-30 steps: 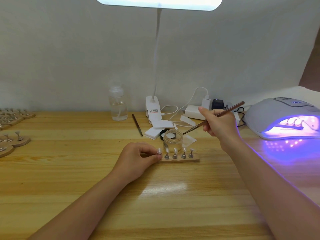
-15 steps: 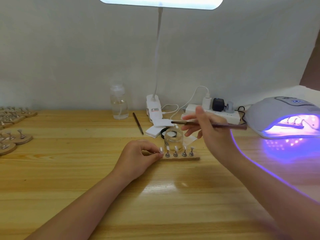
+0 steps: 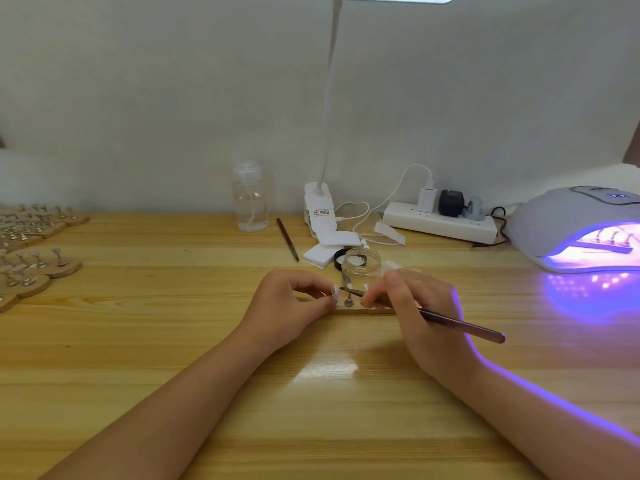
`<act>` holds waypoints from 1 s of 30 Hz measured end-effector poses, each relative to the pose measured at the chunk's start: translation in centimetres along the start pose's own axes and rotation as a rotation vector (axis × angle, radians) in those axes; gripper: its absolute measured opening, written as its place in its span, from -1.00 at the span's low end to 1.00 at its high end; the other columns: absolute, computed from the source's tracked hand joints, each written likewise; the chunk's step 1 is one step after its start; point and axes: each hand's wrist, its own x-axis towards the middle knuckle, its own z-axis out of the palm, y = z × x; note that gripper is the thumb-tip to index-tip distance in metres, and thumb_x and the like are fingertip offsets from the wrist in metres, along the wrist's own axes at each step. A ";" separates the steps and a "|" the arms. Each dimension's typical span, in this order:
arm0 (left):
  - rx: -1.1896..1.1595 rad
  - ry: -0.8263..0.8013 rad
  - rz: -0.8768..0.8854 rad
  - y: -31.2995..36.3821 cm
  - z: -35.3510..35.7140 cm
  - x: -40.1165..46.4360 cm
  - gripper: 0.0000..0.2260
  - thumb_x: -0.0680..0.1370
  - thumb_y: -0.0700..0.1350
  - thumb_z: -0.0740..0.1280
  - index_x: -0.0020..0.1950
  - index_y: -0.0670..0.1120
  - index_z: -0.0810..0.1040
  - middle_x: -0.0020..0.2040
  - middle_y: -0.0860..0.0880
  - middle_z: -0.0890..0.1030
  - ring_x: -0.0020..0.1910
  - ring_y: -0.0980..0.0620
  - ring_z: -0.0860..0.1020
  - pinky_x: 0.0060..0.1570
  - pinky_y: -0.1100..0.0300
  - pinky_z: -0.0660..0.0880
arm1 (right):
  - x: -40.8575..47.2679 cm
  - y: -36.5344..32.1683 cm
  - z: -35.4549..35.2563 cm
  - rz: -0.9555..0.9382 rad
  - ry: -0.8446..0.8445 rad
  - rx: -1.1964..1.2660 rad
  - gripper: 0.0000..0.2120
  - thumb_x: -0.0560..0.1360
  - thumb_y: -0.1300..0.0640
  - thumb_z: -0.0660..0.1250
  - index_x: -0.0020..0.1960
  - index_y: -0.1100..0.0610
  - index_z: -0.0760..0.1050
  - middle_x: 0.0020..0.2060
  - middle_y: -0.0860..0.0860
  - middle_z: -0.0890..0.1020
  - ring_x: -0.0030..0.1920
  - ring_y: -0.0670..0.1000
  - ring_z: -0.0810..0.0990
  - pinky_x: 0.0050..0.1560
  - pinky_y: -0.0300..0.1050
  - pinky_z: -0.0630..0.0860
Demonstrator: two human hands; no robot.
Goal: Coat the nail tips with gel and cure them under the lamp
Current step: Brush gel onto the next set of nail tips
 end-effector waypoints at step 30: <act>-0.040 0.018 -0.059 -0.6 0.1 0.5 -0.83 0.33 -0.24 0.49 -0.28 0.04 0.66 -0.36 0.24 0.62 -0.26 0.31 0.58 -0.22 0.53 0.41 | -0.4 0.3 0.4 0.119 -0.004 0.181 -0.53 0.49 -0.07 0.06 -0.37 0.13 0.59 -0.43 -0.02 0.62 -0.37 -0.20 0.56 -0.29 -0.42 0.42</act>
